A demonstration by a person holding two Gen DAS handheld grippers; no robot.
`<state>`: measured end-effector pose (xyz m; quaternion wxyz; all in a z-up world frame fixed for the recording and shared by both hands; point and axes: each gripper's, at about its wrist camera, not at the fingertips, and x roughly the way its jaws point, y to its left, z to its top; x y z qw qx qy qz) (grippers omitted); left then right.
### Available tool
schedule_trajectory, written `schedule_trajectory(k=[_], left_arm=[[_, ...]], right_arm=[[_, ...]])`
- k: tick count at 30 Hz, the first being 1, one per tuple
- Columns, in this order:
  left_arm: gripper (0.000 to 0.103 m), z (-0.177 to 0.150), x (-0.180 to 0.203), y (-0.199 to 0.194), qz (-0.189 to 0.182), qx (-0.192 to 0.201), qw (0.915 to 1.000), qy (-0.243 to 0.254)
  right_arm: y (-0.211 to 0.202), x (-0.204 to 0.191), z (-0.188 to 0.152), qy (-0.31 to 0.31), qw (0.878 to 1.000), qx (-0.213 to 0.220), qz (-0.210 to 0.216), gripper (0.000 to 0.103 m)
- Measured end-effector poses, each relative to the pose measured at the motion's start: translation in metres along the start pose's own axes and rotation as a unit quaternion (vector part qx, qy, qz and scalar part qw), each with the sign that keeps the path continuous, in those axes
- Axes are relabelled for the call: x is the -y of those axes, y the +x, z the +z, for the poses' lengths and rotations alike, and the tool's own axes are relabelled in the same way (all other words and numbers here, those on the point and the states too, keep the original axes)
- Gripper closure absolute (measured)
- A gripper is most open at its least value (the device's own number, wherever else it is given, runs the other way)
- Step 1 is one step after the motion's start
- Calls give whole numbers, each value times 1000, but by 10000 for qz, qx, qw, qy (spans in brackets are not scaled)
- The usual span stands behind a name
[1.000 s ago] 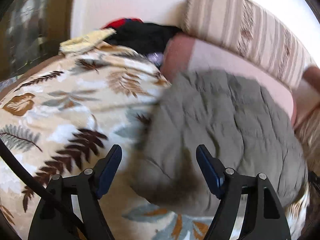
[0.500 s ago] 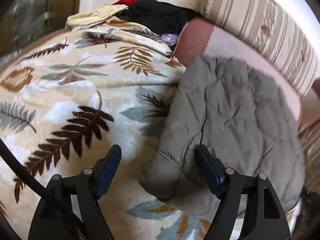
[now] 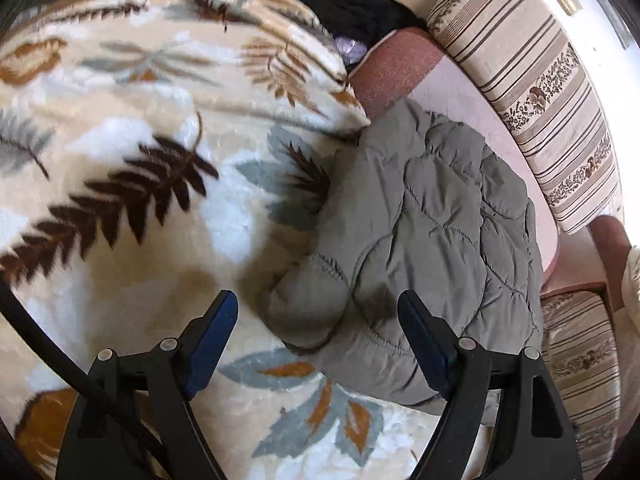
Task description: Fold large clothes
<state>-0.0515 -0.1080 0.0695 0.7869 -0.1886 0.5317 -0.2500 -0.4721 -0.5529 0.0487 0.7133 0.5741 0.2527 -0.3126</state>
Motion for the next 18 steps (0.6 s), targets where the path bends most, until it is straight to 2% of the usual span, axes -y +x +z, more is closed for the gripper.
schedule_trajectory(k=[7, 13, 18], left_arm=[[22, -3, -8, 15, -373, -329, 9982, -330], [21, -2, -15, 19, -543, -372, 9962, -570], [20, -3, -16, 22, -563, -318, 9962, -587]], right_arm=[[14, 5, -13, 340, 9987, -107, 362, 26], [25, 11, -18, 585, 9966, -185, 543, 25], [25, 12, -17, 515, 9976, -74, 467, 19]])
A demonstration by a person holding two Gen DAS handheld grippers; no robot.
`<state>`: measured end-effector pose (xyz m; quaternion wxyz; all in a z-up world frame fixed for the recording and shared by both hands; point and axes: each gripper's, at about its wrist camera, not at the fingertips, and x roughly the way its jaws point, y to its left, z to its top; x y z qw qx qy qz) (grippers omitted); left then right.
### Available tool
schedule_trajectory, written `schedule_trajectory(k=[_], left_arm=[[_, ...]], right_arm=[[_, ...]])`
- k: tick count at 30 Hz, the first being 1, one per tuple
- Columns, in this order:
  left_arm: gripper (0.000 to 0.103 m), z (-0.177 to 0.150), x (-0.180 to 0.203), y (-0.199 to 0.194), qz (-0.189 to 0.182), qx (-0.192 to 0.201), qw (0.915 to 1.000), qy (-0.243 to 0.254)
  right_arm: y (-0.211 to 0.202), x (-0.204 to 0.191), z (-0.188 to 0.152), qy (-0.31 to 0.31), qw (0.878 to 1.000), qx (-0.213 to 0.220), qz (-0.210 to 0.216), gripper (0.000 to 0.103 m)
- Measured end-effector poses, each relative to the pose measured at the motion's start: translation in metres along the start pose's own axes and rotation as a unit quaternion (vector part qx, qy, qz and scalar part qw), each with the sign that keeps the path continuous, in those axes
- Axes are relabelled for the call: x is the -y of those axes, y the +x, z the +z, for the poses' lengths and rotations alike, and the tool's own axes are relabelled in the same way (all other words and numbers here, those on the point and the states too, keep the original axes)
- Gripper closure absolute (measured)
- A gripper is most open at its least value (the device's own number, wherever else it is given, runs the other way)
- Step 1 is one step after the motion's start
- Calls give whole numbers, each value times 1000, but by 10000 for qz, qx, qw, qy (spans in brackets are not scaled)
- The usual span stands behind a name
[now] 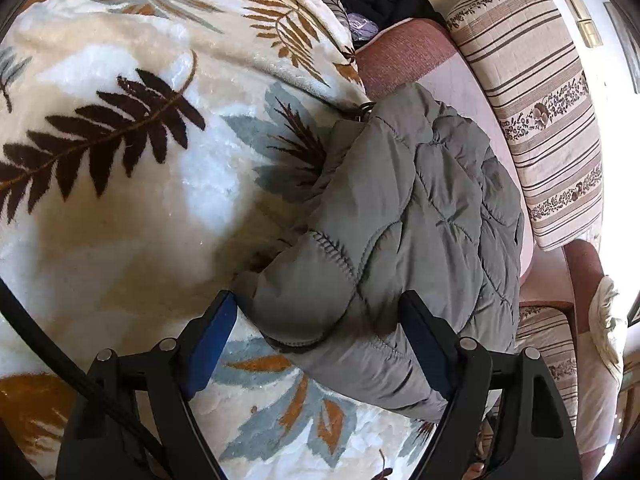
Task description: Fold large clothes
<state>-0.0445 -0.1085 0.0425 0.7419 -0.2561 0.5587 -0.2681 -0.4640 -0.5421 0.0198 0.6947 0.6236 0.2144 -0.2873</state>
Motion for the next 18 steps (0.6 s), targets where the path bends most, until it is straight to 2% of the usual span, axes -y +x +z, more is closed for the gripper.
schedule_trajectory(k=[5, 9, 14, 16, 17, 18], left_arm=[[16, 4, -4, 9, -117, 69, 9999, -99], [11, 8, -8, 17, -284, 96, 9991, -293], [8, 18, 0, 28, -269, 204, 9993, -155], [10, 21, 7, 30, -134, 253, 9996, 53], [15, 22, 13, 29, 2, 332, 9991, 255], [24, 21, 18, 29, 78, 384, 9984, 415]], right_arm=[[6, 4, 5, 44, 9998, 94, 140, 18], [13, 1, 9, 20, 9996, 134, 234, 13], [26, -6, 15, -180, 9994, 163, 262, 10], [28, -9, 16, -290, 9992, 159, 204, 15], [27, -11, 16, -379, 9990, 179, 164, 24], [26, -13, 16, -459, 9987, 185, 138, 32]])
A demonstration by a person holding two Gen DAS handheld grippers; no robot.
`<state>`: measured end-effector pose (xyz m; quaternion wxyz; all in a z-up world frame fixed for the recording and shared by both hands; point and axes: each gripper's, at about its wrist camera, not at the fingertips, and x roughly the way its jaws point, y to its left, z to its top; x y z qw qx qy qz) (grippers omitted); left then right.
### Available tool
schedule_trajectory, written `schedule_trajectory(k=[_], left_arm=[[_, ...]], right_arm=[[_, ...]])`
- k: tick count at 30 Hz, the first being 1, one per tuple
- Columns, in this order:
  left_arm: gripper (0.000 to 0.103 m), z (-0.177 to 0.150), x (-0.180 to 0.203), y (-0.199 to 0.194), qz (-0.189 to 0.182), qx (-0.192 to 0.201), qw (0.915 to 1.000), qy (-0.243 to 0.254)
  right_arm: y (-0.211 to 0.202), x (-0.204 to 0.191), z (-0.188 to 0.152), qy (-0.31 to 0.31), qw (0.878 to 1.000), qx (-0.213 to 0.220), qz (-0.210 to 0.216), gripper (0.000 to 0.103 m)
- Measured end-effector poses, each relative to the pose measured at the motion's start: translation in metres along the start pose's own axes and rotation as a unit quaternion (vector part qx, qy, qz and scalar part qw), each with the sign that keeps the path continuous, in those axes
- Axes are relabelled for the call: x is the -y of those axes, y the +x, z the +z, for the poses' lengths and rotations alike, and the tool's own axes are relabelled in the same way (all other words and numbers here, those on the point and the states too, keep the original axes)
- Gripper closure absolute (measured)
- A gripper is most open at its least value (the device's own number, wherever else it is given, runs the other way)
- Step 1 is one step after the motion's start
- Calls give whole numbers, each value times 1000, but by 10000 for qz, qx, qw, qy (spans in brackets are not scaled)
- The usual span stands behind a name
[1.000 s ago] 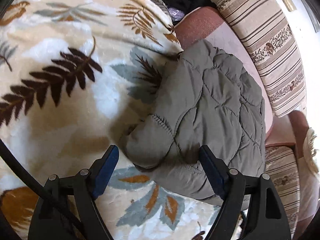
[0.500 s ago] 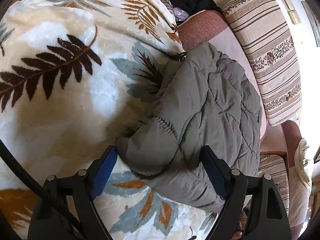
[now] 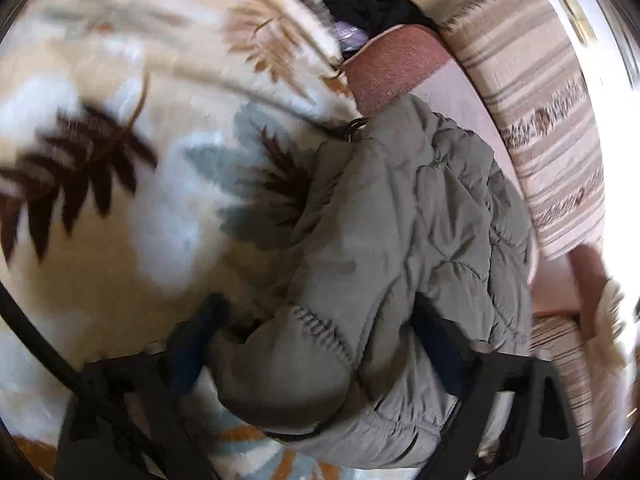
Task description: Fold large clothes
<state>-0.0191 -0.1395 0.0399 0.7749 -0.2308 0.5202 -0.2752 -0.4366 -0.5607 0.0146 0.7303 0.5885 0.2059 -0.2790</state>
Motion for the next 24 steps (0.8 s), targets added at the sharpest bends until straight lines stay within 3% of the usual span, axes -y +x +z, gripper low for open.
schedule_trajectory(k=[3, 5, 9, 12, 19, 24], left_arm=[[40, -3, 25, -3, 434, 217, 9959, 762], [46, -9, 40, -6, 761, 389, 9882, 1271], [52, -22, 63, -7, 1368, 680, 9660, 2085], [54, -30, 70, -10, 1576, 854, 9520, 2483], [61, -35, 74, -17, 1673, 933, 9430, 2721], [64, -36, 79, -33, 1599, 1003, 9422, 2767]], right_arm=[[-4, -15, 0, -407, 9990, 63, -159, 45], [-7, -30, -5, -852, 9951, 198, -455, 49], [-11, -61, -21, -1929, 9736, 534, -1094, 58], [-14, -78, -30, -2509, 9556, 727, -1364, 62], [-28, -104, -51, -3476, 9159, 1150, -1647, 68], [-39, -115, -59, -3705, 9065, 1237, -1606, 69]])
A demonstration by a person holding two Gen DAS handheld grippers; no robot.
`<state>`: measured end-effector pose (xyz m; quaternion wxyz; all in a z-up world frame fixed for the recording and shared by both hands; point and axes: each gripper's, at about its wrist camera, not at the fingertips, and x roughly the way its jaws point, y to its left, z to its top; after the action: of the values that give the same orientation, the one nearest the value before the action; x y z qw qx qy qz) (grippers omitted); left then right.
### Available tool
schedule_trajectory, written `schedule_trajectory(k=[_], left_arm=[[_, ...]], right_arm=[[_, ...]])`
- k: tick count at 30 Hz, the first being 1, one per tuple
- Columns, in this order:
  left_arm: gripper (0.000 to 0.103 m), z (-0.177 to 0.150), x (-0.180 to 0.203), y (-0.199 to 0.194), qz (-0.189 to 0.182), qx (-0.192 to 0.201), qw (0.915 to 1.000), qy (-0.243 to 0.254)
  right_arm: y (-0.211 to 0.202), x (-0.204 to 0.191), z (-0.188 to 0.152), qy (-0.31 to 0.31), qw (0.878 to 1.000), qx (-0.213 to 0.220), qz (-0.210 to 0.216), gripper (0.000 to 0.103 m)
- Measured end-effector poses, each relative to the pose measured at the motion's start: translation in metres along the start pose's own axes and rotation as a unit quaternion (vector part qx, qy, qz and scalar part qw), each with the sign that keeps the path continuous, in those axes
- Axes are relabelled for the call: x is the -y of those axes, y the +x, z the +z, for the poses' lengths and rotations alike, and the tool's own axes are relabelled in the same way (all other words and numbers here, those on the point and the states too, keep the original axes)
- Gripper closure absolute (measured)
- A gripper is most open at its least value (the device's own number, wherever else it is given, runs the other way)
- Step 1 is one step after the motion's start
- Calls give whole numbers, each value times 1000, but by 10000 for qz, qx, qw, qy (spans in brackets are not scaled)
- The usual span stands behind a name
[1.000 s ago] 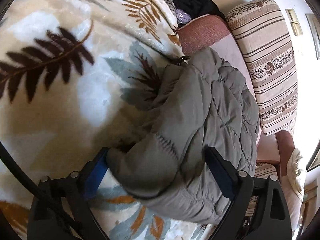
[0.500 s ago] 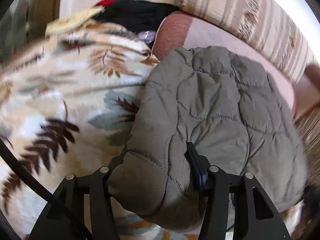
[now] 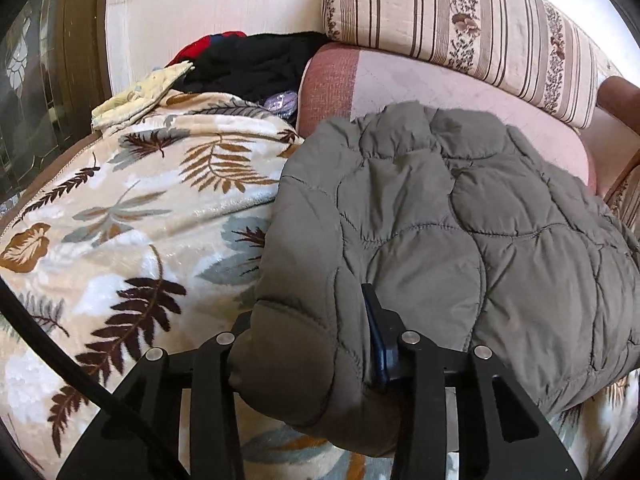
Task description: Fold large clothes
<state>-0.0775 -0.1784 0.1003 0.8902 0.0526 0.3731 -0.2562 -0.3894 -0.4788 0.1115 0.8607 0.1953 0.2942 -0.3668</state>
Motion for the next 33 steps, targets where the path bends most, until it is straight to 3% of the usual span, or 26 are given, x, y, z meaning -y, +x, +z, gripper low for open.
schedule_trajectory(k=[14, 27, 30, 33], left_arm=[[66, -22, -36, -75, 89, 178, 9997, -166], [66, -110, -64, -167, -13, 198, 9988, -443], [59, -126, -67, -170, 46, 89, 9991, -418], [50, -132, -78, -163, 127, -90, 9981, -601]], right_arm=[[-60, -29, -13, -181, 9990, 141, 381, 70], [-147, -9, -85, 47, 9981, -1, 607, 70], [-154, -2, -99, 96, 9982, -112, 588, 69], [-141, 8, -112, 362, 9966, -504, 545, 66]])
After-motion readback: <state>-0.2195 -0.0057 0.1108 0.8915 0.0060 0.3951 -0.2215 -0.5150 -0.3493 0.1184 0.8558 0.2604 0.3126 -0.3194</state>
